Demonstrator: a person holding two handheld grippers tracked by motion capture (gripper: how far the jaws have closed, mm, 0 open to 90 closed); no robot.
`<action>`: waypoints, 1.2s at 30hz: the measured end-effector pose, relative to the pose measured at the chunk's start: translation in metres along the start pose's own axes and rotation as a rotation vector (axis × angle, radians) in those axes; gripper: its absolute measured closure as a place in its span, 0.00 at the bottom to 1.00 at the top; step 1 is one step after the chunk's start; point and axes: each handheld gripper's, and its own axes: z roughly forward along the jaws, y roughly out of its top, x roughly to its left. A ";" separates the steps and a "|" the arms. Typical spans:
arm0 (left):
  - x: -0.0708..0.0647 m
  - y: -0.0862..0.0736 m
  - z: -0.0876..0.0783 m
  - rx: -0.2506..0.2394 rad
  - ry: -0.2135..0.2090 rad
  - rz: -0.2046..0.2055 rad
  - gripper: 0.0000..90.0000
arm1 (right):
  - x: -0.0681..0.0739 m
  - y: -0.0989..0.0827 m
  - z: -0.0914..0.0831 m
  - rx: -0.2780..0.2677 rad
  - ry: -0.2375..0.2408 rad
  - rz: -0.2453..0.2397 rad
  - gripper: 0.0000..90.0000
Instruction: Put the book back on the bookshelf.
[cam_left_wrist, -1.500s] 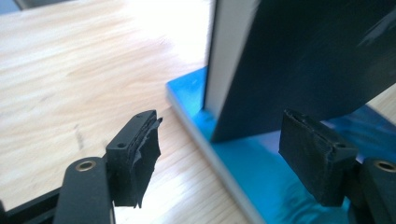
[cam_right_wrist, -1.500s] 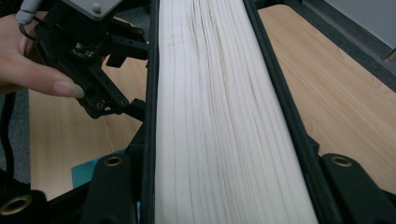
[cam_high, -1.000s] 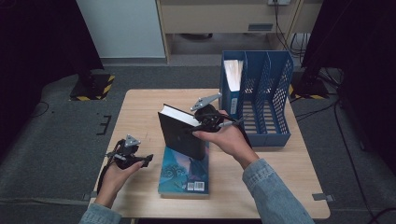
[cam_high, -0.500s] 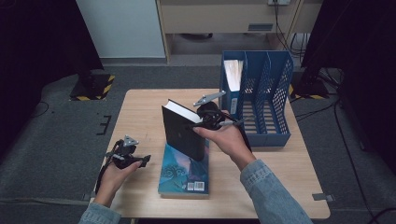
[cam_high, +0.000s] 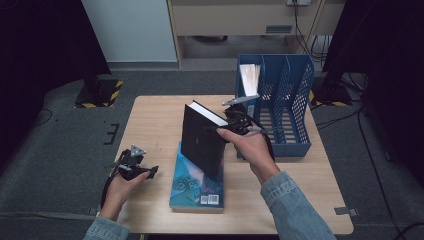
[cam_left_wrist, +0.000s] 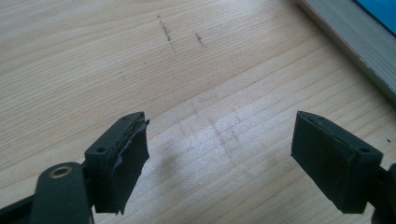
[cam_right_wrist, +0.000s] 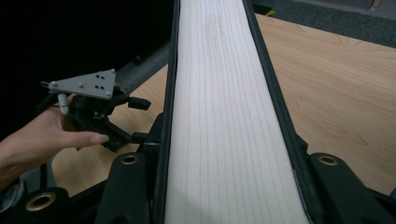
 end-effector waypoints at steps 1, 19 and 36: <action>0.001 0.000 0.001 0.002 -0.002 -0.003 0.18 | 0.000 -0.001 -0.003 -0.006 0.001 0.000 0.58; 0.010 -0.007 0.009 0.025 -0.011 -0.038 0.06 | -0.010 -0.035 -0.055 -0.059 -0.030 0.046 0.58; 0.006 -0.008 0.012 0.045 -0.024 -0.012 0.05 | -0.032 -0.071 -0.116 -0.097 -0.106 0.095 0.58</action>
